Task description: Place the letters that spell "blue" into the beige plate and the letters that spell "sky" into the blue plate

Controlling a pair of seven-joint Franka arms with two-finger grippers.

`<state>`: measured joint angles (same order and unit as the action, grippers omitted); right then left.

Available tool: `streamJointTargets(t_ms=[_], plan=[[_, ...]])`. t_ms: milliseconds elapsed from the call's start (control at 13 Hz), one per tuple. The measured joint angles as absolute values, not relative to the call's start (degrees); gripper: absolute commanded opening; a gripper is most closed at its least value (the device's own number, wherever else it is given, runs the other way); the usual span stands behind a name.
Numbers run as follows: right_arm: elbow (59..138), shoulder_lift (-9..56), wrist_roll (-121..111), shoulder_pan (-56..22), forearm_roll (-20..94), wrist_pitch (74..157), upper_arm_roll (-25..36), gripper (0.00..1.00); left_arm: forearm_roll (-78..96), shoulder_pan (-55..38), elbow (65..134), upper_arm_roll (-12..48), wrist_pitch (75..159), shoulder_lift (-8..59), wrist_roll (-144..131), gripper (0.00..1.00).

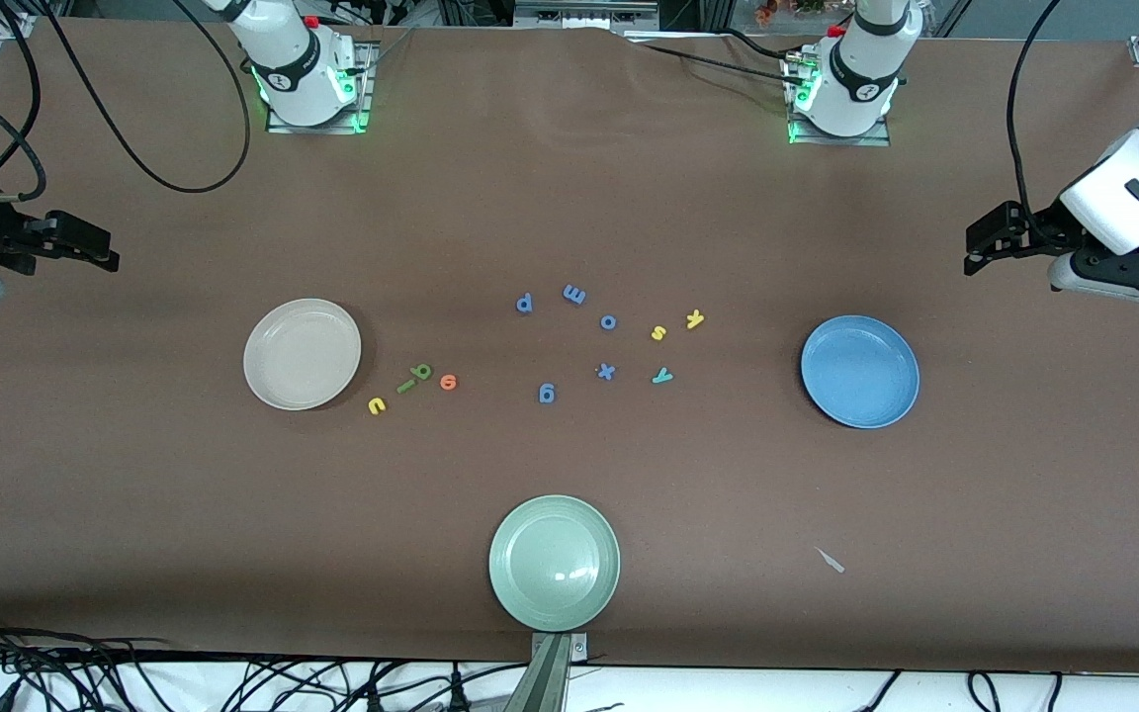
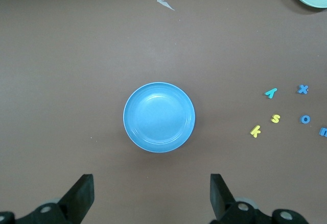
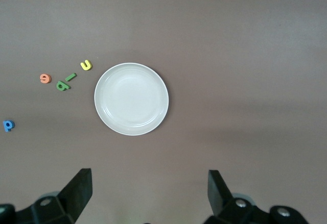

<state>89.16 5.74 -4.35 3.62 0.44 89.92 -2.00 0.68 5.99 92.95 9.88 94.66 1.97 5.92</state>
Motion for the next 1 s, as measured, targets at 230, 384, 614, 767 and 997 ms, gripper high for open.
streamJointTargets(t_ms=[230,384,614,767,997], plan=[[89.2,5.9,-4.4,3.6,0.4,89.9,-2.0,1.0,0.7,6.0,92.9,9.9,94.6,2.0,5.9,1.0],[89.2,6.9,-4.4,3.6,0.4,89.9,-2.0,1.0,0.7,6.0,92.9,9.9,94.6,2.0,5.9,1.0],[89.3,9.1,-4.4,3.6,0.5,89.6,-2.0,1.0,0.7,6.6,92.9,9.7,94.5,2.0,6.0,1.0],[89.3,10.8,-4.4,3.6,0.5,89.5,-2.0,1.0,0.7,7.1,92.9,9.7,94.5,2.0,6.0,1.0],[89.2,11.2,-4.4,3.6,0.5,89.4,-2.0,1.0,0.7,7.2,92.9,9.8,94.5,2.0,6.0,1.0]])
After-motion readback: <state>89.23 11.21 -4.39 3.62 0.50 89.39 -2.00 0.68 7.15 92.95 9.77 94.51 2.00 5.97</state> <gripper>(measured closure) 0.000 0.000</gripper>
